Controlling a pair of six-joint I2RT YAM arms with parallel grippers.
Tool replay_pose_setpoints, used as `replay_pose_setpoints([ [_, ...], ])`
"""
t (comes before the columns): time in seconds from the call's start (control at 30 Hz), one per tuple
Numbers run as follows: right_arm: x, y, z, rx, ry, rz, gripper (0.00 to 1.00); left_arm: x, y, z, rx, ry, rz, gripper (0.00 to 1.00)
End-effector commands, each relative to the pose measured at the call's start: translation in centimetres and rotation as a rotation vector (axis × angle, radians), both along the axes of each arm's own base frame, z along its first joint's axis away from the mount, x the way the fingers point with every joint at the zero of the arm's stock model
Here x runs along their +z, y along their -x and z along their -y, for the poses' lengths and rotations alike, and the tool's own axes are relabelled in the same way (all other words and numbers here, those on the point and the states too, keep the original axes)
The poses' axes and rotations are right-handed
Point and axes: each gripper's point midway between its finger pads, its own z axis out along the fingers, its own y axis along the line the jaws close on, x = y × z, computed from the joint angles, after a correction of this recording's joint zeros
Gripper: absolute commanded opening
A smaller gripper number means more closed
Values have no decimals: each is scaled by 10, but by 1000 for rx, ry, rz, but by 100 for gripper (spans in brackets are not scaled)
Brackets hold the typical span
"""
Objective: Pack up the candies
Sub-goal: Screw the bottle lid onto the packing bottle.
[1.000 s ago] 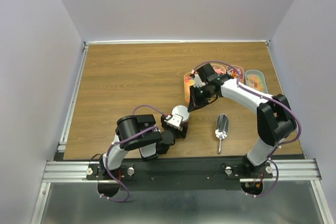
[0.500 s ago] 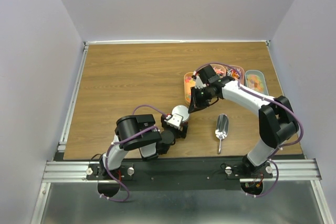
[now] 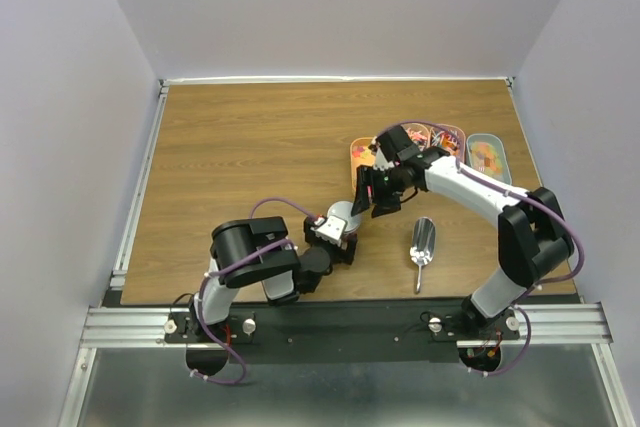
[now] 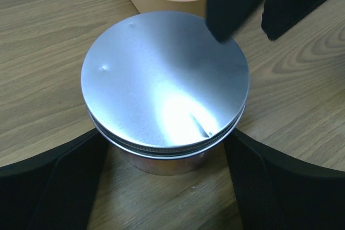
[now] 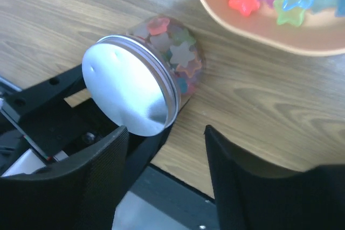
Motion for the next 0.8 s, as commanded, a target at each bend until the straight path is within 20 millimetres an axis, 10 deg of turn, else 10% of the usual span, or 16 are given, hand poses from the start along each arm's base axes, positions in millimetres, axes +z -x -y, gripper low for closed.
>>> replay_pose_setpoints([
  [0.0,32,-20,3,-53,16,121,77,64,-1,10,-25,244,99,95],
  [0.23,47,-29,18,-108,50,183,96,70,14,12,-71,229,81,99],
  [0.77,106,-42,98,-336,224,419,100,103,94,4,-152,201,-164,98],
])
